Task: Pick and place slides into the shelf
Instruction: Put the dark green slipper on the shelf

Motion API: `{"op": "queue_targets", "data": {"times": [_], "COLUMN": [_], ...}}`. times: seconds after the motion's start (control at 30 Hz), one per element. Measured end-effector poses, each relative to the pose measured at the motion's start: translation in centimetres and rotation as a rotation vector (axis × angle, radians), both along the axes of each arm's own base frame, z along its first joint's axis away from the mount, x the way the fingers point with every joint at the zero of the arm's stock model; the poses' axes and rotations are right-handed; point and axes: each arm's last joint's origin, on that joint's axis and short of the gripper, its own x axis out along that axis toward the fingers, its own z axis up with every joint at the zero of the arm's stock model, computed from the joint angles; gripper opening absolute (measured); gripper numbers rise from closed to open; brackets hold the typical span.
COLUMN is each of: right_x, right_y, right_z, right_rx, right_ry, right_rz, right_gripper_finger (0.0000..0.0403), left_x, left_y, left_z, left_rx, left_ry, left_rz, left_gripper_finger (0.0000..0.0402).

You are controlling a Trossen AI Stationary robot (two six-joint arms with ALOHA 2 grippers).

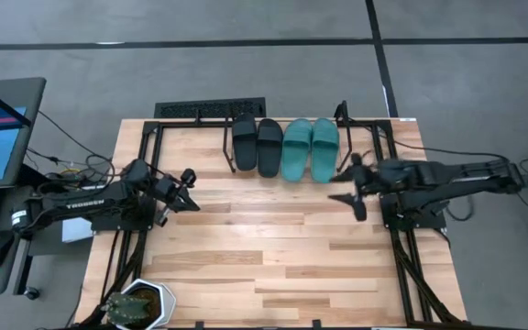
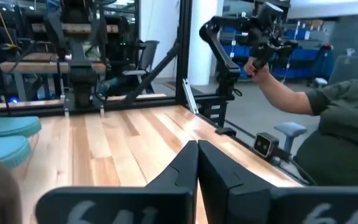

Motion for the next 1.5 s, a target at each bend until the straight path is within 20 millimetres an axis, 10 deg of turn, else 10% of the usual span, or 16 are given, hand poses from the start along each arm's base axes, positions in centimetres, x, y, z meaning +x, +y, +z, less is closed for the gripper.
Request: {"op": "queue_targets", "data": {"times": [0.57, 0.9, 1.5], "right_x": [6.3, 9.8, 9.4], "right_y": [0.2, -2.3, -5.2], "right_z": [-8.8, -9.0, -8.4], "right_rx": [-0.112, -0.157, -0.127], "right_ry": [0.749, 0.877, 0.945], "right_rz": [0.014, -0.034, -0.136], "right_gripper_finger": [0.0226, 0.0226, 0.0226], "left_x": [0.3, 0.3, 0.3], "left_y": [-0.4, -0.4, -0.4], "left_z": [-0.3, -0.8, -0.8], "left_rx": [0.061, 0.045, 0.038], "left_ry": [-0.006, 0.040, 0.044], "left_rz": [0.016, 0.027, 0.028], "left_gripper_finger": [0.0000, 0.0000, 0.0000]}}
